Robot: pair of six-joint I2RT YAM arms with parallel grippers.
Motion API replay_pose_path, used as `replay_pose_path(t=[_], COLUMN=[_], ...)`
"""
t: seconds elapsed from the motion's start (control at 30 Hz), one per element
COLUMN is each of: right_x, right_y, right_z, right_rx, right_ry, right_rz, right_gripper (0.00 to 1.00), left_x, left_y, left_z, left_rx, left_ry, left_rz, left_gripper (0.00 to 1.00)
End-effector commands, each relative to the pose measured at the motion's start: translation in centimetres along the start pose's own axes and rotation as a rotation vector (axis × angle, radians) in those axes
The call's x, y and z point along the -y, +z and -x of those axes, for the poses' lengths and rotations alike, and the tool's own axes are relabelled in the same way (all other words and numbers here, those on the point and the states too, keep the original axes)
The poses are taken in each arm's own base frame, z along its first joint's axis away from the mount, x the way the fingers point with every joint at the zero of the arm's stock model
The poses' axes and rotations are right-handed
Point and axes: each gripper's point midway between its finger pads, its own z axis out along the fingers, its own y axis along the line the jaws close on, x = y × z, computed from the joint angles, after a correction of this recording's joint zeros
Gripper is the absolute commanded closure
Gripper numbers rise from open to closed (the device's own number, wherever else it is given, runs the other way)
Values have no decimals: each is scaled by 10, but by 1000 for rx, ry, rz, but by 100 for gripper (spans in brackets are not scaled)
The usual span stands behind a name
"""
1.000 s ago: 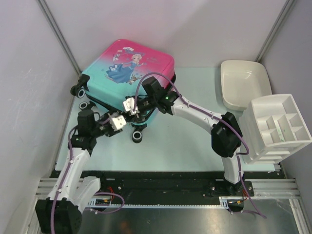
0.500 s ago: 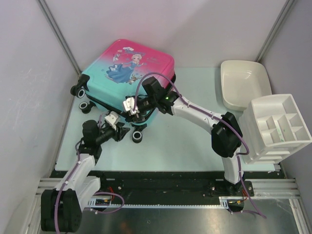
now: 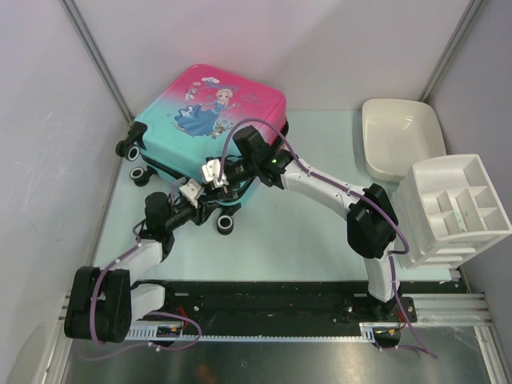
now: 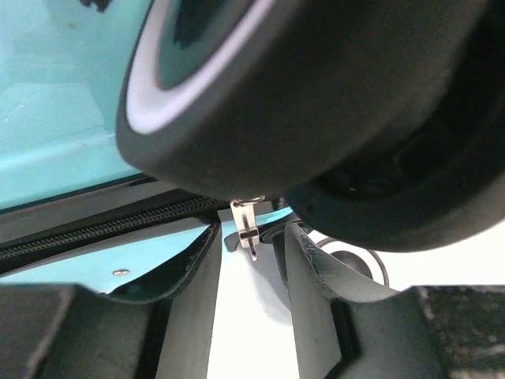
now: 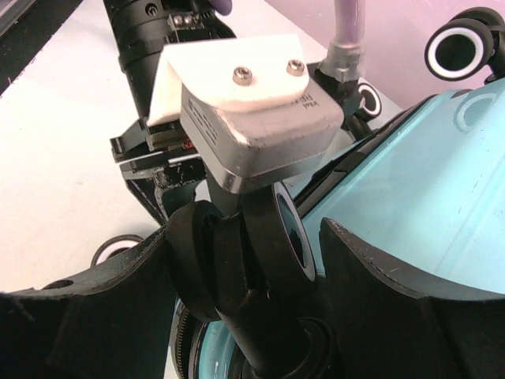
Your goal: Open, take out, and arrange the luggage
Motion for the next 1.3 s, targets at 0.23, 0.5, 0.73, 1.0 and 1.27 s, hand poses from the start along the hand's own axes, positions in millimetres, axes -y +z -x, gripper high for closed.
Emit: replay_pose_path(t=[0.23, 0.5, 0.73, 1.0, 1.27], right_x=[11, 4, -2, -8, -2], right_y=[-56, -61, -73, -83, -81], right_z=[-82, -87, -89, -95, -92], right_rx=[-235, -255, -277, -294, -278], right_ry=[484, 495, 502, 515, 510], right_rz=[-181, -177, -182, -187, -197], right_gripper=[100, 100, 100, 100, 100], left_x=[-19, -20, -63, -83, -16], left_y=[14, -7, -26, -30, -17], left_z=[37, 46, 26, 30, 19], left_rx=[124, 166, 81, 48, 43], left_ry=[77, 54, 17, 74, 257], left_rz=[45, 118, 344, 365, -34], left_gripper=[74, 100, 100, 100, 76])
